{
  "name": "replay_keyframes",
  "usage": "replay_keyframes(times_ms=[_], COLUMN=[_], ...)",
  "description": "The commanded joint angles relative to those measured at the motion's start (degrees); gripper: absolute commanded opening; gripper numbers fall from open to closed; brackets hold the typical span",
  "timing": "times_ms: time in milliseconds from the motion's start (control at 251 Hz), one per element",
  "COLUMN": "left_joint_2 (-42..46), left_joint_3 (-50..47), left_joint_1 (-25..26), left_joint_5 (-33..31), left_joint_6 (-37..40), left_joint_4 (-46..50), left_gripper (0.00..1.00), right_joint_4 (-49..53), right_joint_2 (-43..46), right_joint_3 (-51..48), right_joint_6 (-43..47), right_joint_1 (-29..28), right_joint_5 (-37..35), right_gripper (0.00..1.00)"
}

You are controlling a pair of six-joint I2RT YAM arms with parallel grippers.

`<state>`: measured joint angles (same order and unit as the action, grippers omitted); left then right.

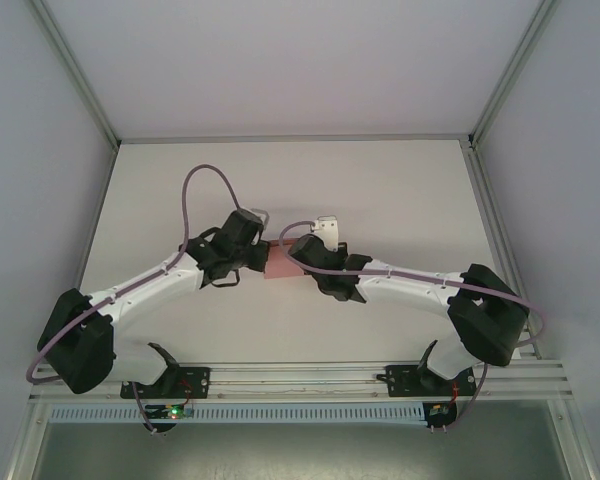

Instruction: Assemble paper box

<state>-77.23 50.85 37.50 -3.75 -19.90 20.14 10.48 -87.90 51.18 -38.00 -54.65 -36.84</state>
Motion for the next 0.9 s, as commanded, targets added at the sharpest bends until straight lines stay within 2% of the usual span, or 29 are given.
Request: replay_keyframes(times_ms=[0,164,375,515,603,650,738,762,818,874,898], left_joint_2=[-2.5,-2.0,2.3,6.1,7.9,9.0,11.1,11.7,12.8,13.6,13.7], left_joint_3=[-4.4,-9.0,-17.7,-19.1,-17.0,-15.3,-12.4,-11.7,-9.7,-7.3,-6.4], left_joint_1=[2.9,3.7,3.7,3.7,3.7,3.8,3.7,3.7,3.6,3.6,3.6], left_joint_5=[-1.5,-0.9,3.1,5.1,4.7,3.5,4.2,4.0,3.6,2.0,1.5], left_joint_6=[2.9,-0.1,-4.6,-6.1,-6.5,-7.6,-9.1,-10.1,-12.9,-15.3,-16.1], left_joint_4=[9.0,4.7,-6.4,-8.0,-5.4,-3.5,-1.5,-0.8,1.1,3.9,5.0], left_gripper=[0.00,0.00,0.00,0.00,0.09,0.21,0.24,0.30,0.49,0.57,0.64], right_joint_4=[2.9,1.3,-8.6,-9.7,-10.2,-10.1,-8.2,-7.6,-6.7,-6.4,-6.5], right_joint_2=[-1.3,-1.0,0.1,1.7,1.7,1.3,0.2,0.0,-0.7,-0.9,-0.9], right_joint_3=[-3.2,-4.6,-10.5,-12.2,-12.9,-12.9,-12.0,-11.5,-10.7,-10.2,-10.2], right_joint_6=[0.5,0.5,3.6,4.4,3.8,3.6,2.2,1.9,2.0,2.1,2.1], right_joint_1=[-1.0,-1.6,-4.3,-6.2,-6.4,-6.5,-6.5,-6.7,-6.7,-7.0,-6.9], right_joint_5=[3.0,1.7,-1.9,-4.9,-4.8,-4.7,-5.9,-6.4,-6.8,-7.0,-7.0], right_gripper=[0.00,0.00,0.00,0.00,0.00,0.00,0.00,0.00,0.00,0.00,0.00])
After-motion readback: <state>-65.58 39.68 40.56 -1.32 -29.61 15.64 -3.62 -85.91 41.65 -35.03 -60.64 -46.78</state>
